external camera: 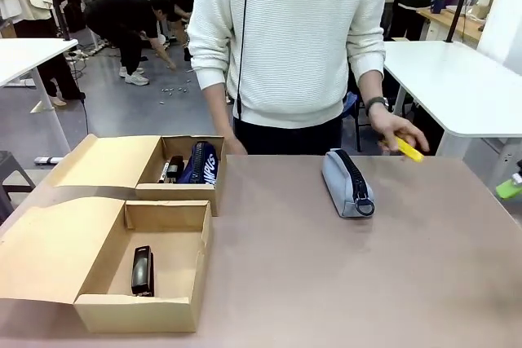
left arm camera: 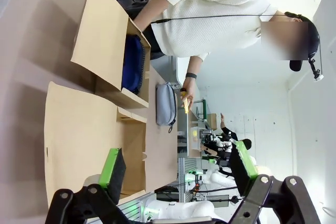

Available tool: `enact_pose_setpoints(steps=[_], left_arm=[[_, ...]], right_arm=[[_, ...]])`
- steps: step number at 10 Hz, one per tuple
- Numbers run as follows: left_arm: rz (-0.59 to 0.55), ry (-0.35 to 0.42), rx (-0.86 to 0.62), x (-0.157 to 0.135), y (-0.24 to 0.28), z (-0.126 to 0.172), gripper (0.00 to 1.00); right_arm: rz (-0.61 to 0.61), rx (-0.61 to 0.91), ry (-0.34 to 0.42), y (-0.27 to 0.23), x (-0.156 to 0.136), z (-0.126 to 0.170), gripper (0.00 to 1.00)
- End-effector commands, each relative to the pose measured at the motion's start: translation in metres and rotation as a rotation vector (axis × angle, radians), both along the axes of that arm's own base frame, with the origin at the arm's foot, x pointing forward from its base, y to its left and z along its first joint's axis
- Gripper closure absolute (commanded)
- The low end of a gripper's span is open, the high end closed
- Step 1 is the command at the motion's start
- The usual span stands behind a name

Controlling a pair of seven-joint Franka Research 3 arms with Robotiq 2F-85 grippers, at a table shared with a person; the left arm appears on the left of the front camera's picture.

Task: Place items inside the box.
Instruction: Pick up a Pencil pouch or Stapler and place it inside the Mailer Box closest to the robot.

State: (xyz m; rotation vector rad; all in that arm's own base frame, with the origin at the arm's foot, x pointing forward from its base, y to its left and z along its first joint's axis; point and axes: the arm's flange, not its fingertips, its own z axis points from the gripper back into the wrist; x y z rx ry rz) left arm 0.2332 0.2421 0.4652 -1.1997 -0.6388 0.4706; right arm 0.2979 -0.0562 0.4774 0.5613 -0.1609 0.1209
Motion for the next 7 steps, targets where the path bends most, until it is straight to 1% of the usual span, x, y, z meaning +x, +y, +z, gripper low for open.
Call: enact_pose_setpoints(steps=[1, 3, 4, 5, 6, 7], left_arm=[[0.000, -0.030, -0.009, 0.001, -0.001, 0.000, 0.00], [0.000, -0.030, -0.009, 0.001, -0.001, 0.000, 0.00], [0.000, -0.030, -0.009, 0.001, -0.001, 0.000, 0.00], [0.000, -0.030, -0.009, 0.001, -0.001, 0.000, 0.00], [0.000, -0.030, -0.009, 0.001, -0.001, 0.000, 0.00], [0.000, -0.030, -0.009, 0.001, -0.001, 0.000, 0.00]], right_arm=[[0.022, -0.006, -0.036, 0.011, 0.007, -0.008, 0.00], [0.041, -0.015, -0.022, 0.017, 0.014, -0.010, 0.00], [0.022, -0.013, -0.019, 0.017, 0.017, -0.011, 0.00], [0.001, -0.014, -0.033, 0.020, 0.021, -0.009, 0.00], [0.000, -0.051, -0.064, 0.032, 0.028, -0.006, 0.00], [0.002, -0.088, -0.131, 0.053, 0.041, -0.002, 0.00]])
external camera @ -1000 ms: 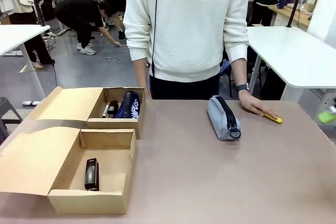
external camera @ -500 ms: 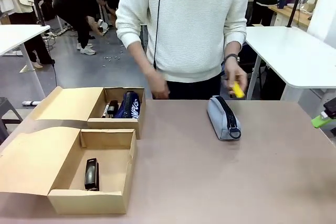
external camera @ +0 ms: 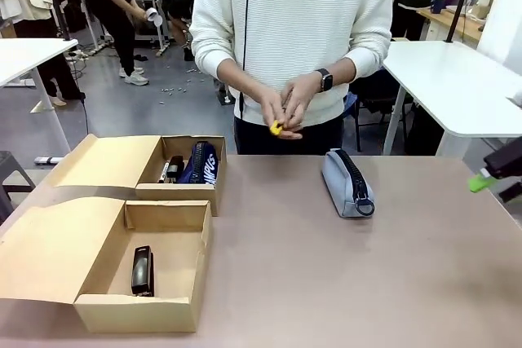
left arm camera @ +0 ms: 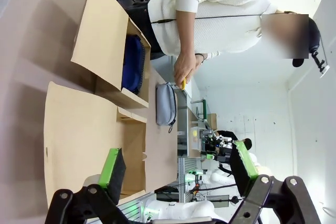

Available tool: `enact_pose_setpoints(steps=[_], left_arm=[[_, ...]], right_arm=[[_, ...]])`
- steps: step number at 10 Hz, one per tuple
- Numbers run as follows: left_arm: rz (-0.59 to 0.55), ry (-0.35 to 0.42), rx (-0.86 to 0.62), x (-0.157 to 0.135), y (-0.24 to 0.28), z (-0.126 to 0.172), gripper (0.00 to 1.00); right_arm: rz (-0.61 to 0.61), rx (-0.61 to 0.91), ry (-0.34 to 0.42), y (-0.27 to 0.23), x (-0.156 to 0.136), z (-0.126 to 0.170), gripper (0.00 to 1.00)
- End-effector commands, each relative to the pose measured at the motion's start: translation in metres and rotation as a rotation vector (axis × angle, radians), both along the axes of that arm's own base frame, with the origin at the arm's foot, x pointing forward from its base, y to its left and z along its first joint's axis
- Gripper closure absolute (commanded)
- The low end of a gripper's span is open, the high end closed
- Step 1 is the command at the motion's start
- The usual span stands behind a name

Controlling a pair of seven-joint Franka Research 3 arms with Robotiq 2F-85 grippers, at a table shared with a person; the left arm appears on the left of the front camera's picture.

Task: Place items inside the box.
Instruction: Pick up a Pencil pouch or Stapler and place it inside the Mailer Box closest to the robot.

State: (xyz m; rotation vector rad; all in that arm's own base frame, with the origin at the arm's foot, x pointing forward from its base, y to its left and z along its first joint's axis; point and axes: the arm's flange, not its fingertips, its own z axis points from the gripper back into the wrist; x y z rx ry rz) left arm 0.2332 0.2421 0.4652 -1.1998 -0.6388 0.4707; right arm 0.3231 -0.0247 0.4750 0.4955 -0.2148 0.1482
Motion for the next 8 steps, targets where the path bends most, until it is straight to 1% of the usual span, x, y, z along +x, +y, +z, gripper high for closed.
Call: enact_pose_setpoints(steps=[1, 2, 3, 4, 6, 7, 8], left_arm=[[0.000, -0.030, -0.009, 0.001, -0.001, 0.000, 0.00], [0.000, -0.030, -0.009, 0.001, -0.001, 0.000, 0.00], [0.000, -0.030, -0.009, 0.001, -0.001, 0.000, 0.00], [0.000, -0.030, -0.009, 0.001, -0.001, 0.000, 0.00], [0.000, -0.030, -0.009, 0.001, -0.001, 0.000, 0.00], [0.000, -0.030, -0.009, 0.001, -0.001, 0.000, 0.00], [0.000, -0.030, -0.009, 0.001, -0.001, 0.000, 0.00]], right_arm=[[0.002, -0.091, -0.092, 0.052, 0.039, 0.002, 0.00], [0.007, -0.155, -0.119, 0.085, 0.070, 0.003, 0.00], [-0.004, -0.230, -0.128, 0.115, 0.094, -0.001, 0.00], [0.013, -0.286, -0.142, 0.145, 0.113, -0.009, 0.00], [-0.010, -0.398, -0.135, 0.192, 0.143, -0.028, 0.00], [-0.020, -0.439, -0.142, 0.205, 0.152, -0.035, 0.00], [-0.021, -0.472, -0.128, 0.215, 0.164, -0.046, 0.00]])
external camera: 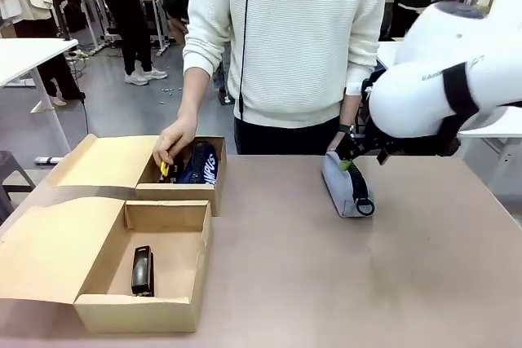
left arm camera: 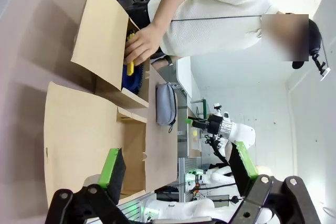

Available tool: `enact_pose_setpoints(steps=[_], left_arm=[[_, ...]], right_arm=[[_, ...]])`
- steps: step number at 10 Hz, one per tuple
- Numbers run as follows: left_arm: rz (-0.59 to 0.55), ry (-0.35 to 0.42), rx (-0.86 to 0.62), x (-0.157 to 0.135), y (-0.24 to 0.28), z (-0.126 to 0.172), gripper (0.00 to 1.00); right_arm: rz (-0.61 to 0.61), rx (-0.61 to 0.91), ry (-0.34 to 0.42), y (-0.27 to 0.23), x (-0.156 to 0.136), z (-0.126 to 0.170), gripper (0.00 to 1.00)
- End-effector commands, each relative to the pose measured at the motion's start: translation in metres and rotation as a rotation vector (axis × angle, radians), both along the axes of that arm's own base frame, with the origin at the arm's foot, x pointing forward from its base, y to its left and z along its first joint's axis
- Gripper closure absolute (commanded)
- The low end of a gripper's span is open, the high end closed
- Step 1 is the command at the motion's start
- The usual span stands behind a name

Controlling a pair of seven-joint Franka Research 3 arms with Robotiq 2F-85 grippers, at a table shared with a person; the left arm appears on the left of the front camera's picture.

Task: Place items inside the box.
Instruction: Pick up a Pencil pouch or Stapler and place it inside the Mailer Box closest to the robot.

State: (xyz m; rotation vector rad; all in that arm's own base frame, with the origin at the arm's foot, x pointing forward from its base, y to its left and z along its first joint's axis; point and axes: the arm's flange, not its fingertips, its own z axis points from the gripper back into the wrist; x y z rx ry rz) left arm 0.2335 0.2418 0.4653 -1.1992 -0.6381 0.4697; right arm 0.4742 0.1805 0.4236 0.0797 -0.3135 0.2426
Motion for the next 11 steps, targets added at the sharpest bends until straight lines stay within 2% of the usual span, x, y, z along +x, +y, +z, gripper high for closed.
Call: enact_pose_setpoints(steps=[1, 6, 11], left_arm=[[0.001, -0.030, -0.010, 0.000, 0.000, 0.000, 0.00], [0.001, -0.030, -0.010, 0.000, 0.000, 0.000, 0.00], [0.001, -0.030, -0.010, 0.000, 0.000, 0.000, 0.00]], right_arm=[[-0.065, -0.095, 0.034, 0.018, 0.028, -0.008, 0.00], [-0.102, -0.127, 0.135, 0.025, 0.100, -0.073, 0.00], [-0.112, -0.138, 0.259, 0.024, 0.119, -0.116, 0.00]])
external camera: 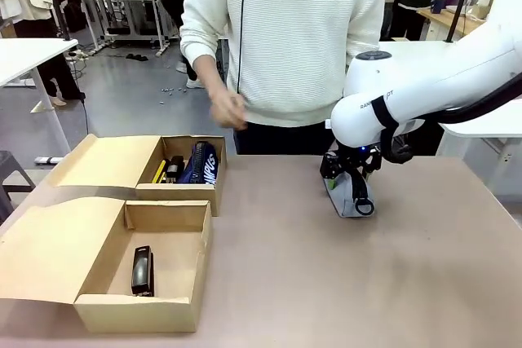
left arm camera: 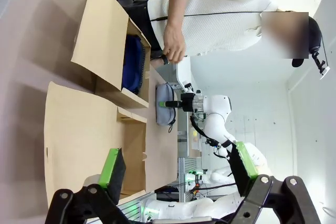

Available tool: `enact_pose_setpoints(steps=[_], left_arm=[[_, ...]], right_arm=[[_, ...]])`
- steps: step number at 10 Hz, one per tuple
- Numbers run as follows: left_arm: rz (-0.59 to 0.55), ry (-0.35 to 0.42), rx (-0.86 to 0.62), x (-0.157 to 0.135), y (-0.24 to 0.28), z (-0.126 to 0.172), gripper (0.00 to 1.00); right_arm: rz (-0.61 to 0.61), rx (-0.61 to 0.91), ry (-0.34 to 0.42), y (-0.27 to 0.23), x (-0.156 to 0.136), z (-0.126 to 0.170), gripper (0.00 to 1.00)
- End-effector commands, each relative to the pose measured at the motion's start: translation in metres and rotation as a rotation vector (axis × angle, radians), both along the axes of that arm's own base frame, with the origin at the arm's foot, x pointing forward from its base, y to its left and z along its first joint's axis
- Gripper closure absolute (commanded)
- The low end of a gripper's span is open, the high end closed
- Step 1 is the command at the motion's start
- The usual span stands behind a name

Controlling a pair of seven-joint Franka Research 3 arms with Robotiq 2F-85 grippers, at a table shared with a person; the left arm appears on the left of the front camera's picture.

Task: Place items inside the box.
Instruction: Pick up a Pencil pouch or Stapler and place it inside the Mailer Box closest to the robot.

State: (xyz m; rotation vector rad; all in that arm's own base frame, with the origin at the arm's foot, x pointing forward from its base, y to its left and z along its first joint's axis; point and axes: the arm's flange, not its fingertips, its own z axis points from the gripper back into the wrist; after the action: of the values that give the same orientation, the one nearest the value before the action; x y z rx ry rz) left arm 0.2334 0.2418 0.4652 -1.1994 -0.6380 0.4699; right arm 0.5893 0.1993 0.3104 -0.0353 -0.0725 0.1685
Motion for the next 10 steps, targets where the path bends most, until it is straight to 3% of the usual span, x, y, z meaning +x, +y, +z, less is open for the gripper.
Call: enact_pose_setpoints(steps=[1, 2, 3, 4, 5, 7, 8, 10], left_arm=[[0.001, -0.030, -0.010, 0.000, 0.000, 0.000, 0.00], [0.001, -0.030, -0.010, 0.000, 0.000, 0.000, 0.00], [0.001, -0.030, -0.010, 0.000, 0.000, 0.000, 0.00], [0.001, -0.030, -0.010, 0.000, 0.000, 0.000, 0.00], [0.001, -0.030, -0.010, 0.000, 0.000, 0.000, 0.00], [0.001, -0.030, -0.010, 0.000, 0.000, 0.000, 0.00], [0.001, -0.030, -0.010, 0.000, 0.000, 0.000, 0.00], [0.001, -0.030, -0.010, 0.000, 0.000, 0.000, 0.00]], right_arm=[[-0.035, -0.007, 0.032, 0.005, 0.004, -0.005, 0.00], [-0.036, 0.007, 0.040, 0.003, 0.002, -0.004, 0.00], [-0.030, 0.018, 0.048, 0.001, 0.000, -0.002, 0.59], [-0.029, 0.026, 0.053, 0.001, 0.000, -0.001, 0.60], [-0.027, 0.038, 0.054, 0.001, 0.000, 0.001, 1.00], [-0.017, 0.057, 0.068, 0.000, -0.002, -0.001, 1.00], [-0.020, 0.066, 0.074, 0.000, -0.002, -0.001, 0.85], [-0.022, 0.099, 0.086, -0.002, -0.007, 0.002, 1.00]])
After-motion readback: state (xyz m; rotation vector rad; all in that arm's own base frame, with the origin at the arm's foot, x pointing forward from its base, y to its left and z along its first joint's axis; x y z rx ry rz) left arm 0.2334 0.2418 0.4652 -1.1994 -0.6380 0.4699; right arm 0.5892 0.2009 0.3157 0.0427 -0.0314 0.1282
